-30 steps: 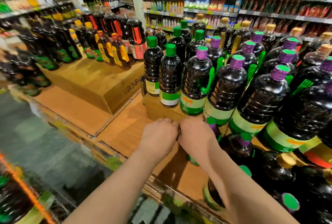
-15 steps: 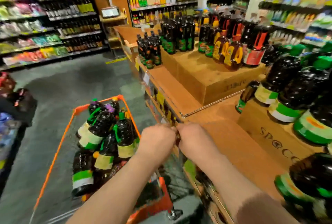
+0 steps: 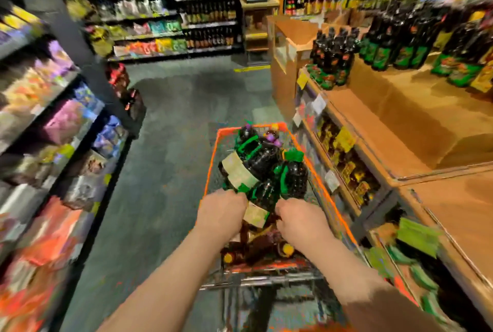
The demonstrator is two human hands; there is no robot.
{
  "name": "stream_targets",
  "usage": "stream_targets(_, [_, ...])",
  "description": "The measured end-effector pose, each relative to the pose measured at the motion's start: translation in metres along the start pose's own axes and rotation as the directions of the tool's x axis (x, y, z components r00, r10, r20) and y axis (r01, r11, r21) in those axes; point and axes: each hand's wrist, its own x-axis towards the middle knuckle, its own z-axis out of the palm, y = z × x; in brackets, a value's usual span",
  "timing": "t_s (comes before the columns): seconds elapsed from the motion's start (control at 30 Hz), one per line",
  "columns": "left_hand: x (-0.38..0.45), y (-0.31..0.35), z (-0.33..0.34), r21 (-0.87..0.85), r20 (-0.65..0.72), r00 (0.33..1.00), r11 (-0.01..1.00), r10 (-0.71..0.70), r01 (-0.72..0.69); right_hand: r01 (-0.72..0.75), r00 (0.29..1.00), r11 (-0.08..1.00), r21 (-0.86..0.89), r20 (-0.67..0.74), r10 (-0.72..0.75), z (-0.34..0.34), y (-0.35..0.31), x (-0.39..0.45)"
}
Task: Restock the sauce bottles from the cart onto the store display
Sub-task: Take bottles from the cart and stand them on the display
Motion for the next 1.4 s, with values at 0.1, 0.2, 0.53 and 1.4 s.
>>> stream_targets(0.1, [0.003, -0.025, 0.017, -0.018, 0.021, 0.999, 0.999, -0.035, 0.035, -0.03, 0.998, 0.999, -0.015, 0.047, 0.03, 0.01, -0.005, 0.017])
stream_targets(0.2, [0.016, -0.037, 0.03, -0.027, 0.03, 0.999, 0.999, -0.036, 0.037, -0.07, 0.995, 0.997, 0.022, 0.067, 0.068, 0.014, -0.001, 0.038])
stream_targets(0.53, [0.125, -0.038, 0.043, -0.008, 0.069, 0.997, 0.999, 0.045, -0.044, -0.156, 0.971, 0.988, 0.02, 0.184, 0.149, 0.02, 0.046, 0.15])
stream_targets(1.4, [0.344, 0.015, 0.182, -0.128, 0.109, 0.993, 0.99, -0.04, 0.054, 0.047, 0.997, 0.997, -0.053, 0.061, -0.044, 0.133, 0.12, 0.379])
